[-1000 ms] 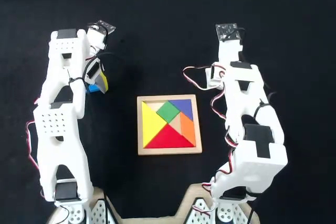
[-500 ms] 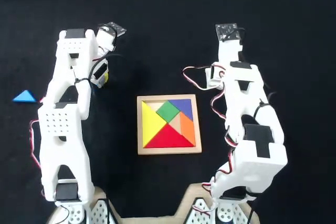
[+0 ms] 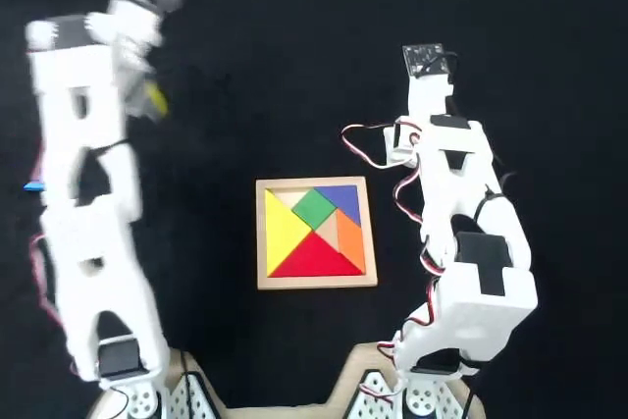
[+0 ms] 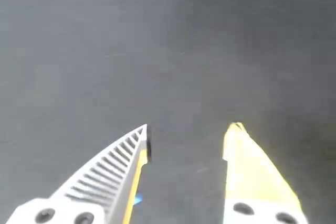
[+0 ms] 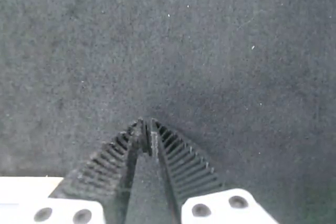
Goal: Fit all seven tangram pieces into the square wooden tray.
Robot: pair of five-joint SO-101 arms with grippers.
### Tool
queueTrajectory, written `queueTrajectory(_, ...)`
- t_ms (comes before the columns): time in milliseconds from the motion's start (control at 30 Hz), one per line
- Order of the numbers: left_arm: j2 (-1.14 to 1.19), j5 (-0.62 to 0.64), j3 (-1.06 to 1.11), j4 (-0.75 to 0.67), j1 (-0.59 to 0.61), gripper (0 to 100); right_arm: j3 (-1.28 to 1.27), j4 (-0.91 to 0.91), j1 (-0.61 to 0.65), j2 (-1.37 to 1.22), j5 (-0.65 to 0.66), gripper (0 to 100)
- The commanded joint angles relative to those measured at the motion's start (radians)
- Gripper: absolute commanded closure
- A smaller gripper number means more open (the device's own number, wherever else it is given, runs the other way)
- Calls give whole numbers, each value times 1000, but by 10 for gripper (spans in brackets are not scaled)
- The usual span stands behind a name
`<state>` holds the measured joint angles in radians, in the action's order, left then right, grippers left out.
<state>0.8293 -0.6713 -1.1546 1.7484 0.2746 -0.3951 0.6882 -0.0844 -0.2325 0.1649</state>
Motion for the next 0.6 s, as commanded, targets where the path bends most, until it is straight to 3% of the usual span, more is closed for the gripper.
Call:
queueTrajectory(0, -215, -91, -59, 15, 236, 752, 50, -15, 25, 4, 34, 987)
queueTrajectory(133, -278, -132, 47, 8, 447, 793, 48, -15, 43, 4, 46, 987)
queueTrajectory(267, -227, -130, 104, 5, 568, 882, 47, -15, 43, 4, 46, 987)
queueTrajectory(367, -127, -126, 150, -52, 587, 970, 45, -15, 43, 4, 46, 987)
queueTrajectory(433, -44, -106, 166, -84, 582, 964, 44, -15, 43, 4, 46, 987)
queueTrajectory(567, 97, 55, 136, -167, 545, 971, 44, -15, 43, 2, 46, 987)
